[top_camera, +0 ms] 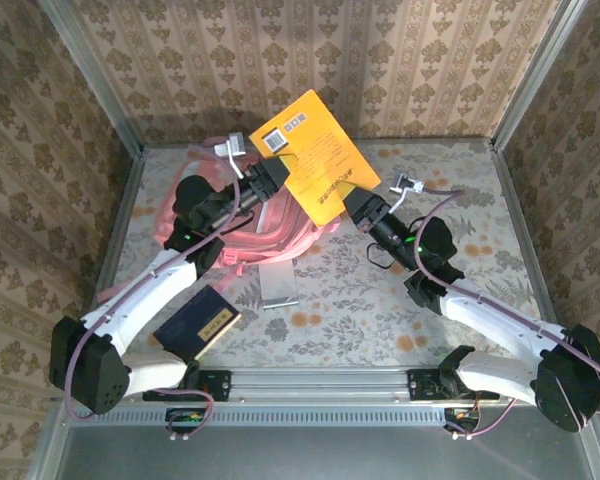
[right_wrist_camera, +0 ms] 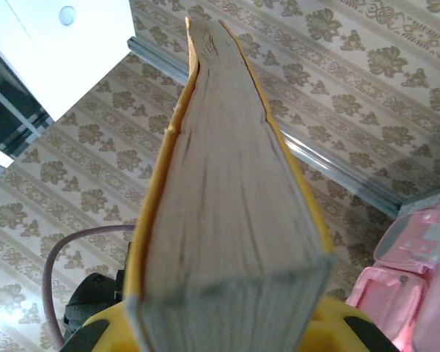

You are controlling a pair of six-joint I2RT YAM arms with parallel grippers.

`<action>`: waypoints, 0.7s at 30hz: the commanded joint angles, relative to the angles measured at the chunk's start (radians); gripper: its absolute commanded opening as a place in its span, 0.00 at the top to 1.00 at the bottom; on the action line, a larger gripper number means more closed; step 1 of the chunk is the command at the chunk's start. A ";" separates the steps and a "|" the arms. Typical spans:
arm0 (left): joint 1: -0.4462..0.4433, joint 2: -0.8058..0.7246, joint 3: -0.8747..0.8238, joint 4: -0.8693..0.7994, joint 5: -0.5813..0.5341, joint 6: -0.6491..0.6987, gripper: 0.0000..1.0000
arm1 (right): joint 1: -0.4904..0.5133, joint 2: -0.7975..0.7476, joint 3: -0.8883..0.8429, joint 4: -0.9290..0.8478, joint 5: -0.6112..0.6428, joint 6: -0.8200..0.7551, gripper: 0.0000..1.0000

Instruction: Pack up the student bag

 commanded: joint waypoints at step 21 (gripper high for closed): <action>0.192 0.447 0.505 -1.162 -0.146 0.773 0.40 | -0.162 -0.430 -0.188 -0.740 0.131 -0.186 1.00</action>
